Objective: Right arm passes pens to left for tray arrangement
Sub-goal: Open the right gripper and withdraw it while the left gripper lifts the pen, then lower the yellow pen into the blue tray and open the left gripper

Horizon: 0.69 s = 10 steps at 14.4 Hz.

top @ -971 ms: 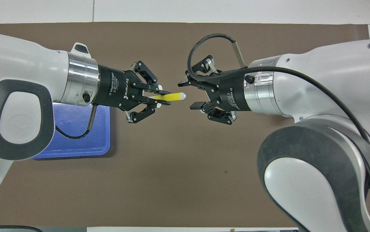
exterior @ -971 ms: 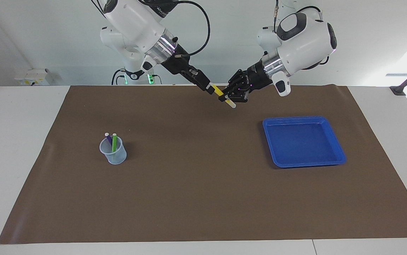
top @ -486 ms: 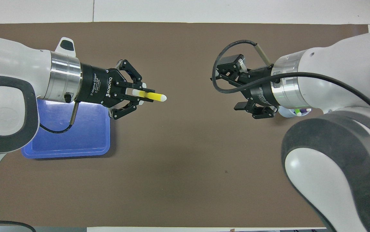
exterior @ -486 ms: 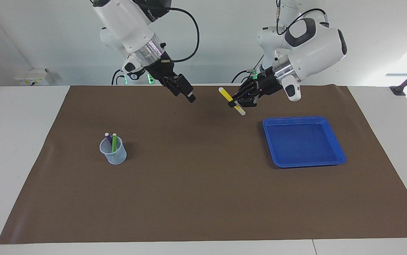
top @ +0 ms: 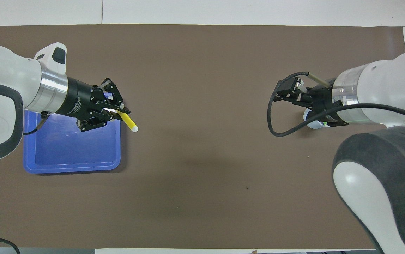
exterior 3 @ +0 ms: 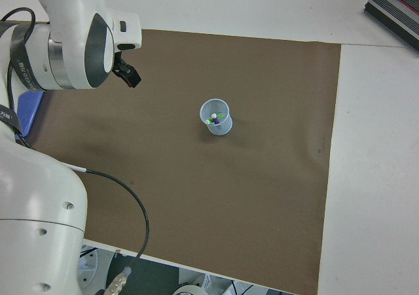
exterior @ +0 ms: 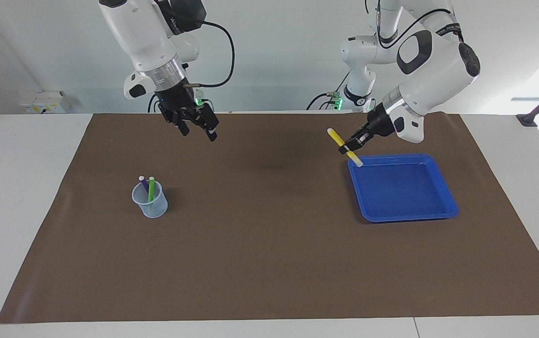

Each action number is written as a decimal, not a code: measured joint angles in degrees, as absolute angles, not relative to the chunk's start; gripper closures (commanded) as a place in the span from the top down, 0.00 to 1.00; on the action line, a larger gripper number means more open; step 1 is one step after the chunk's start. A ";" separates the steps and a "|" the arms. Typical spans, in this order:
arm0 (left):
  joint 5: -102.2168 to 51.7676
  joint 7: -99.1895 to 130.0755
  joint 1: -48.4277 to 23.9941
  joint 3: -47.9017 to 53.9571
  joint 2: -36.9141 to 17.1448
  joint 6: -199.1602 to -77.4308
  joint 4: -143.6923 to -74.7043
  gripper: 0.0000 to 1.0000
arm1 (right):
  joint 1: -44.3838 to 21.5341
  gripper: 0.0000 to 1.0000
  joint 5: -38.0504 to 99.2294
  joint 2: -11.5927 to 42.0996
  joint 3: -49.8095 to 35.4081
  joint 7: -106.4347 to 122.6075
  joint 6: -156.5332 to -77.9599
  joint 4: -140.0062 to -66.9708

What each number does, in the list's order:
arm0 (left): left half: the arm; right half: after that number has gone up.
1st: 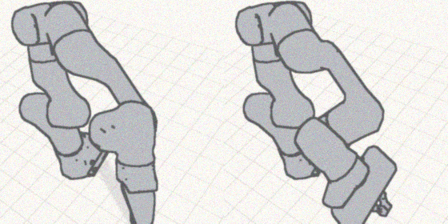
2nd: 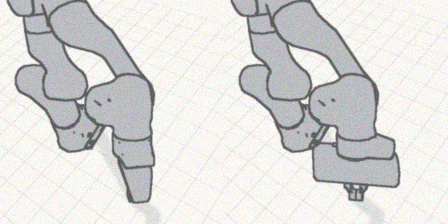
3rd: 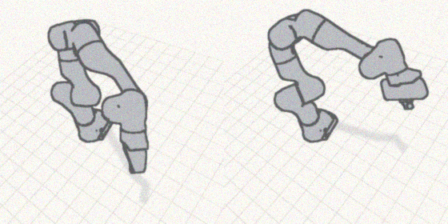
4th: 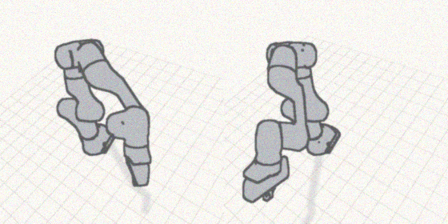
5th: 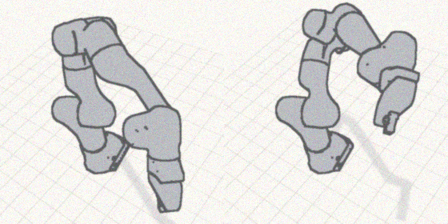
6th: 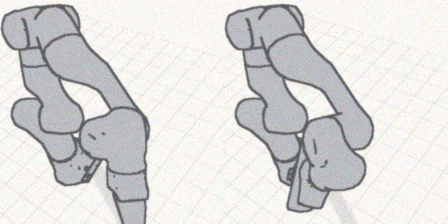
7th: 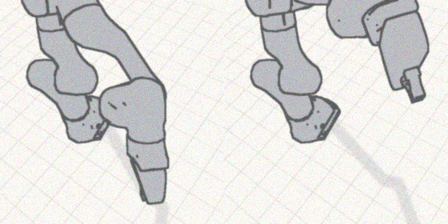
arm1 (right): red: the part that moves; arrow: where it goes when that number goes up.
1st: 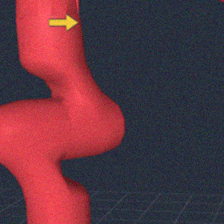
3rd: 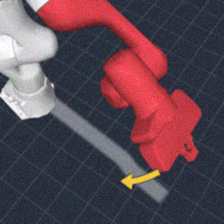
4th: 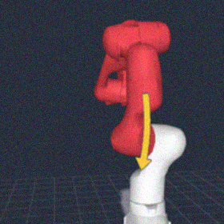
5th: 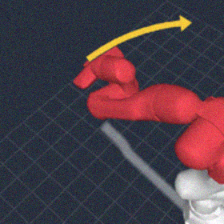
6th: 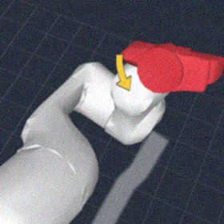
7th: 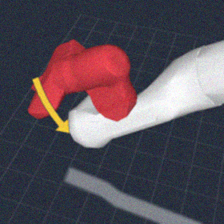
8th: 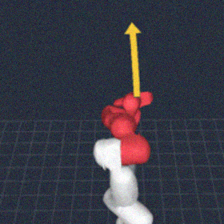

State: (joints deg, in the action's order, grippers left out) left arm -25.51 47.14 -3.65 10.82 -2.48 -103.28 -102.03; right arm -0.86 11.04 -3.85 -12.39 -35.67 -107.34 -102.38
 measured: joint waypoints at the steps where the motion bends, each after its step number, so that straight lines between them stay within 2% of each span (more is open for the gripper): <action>1: -21.91 43.59 -2.87 10.77 -2.86 -103.23 -102.39 0.00 | -0.87 1.00 9.65 -4.32 -10.98 -32.11 -107.34 -103.50; 6: -8.90 18.93 2.40 10.55 -6.79 -103.71 -104.88 0.00 | -0.53 1.00 4.08 -5.34 -0.80 -12.10 -107.34 -106.15; 10: -3.32 8.01 4.78 10.60 -10.55 -114.06 -110.15 0.00 | -0.41 1.00 0.34 -5.47 3.62 -6.18 -106.83 -106.11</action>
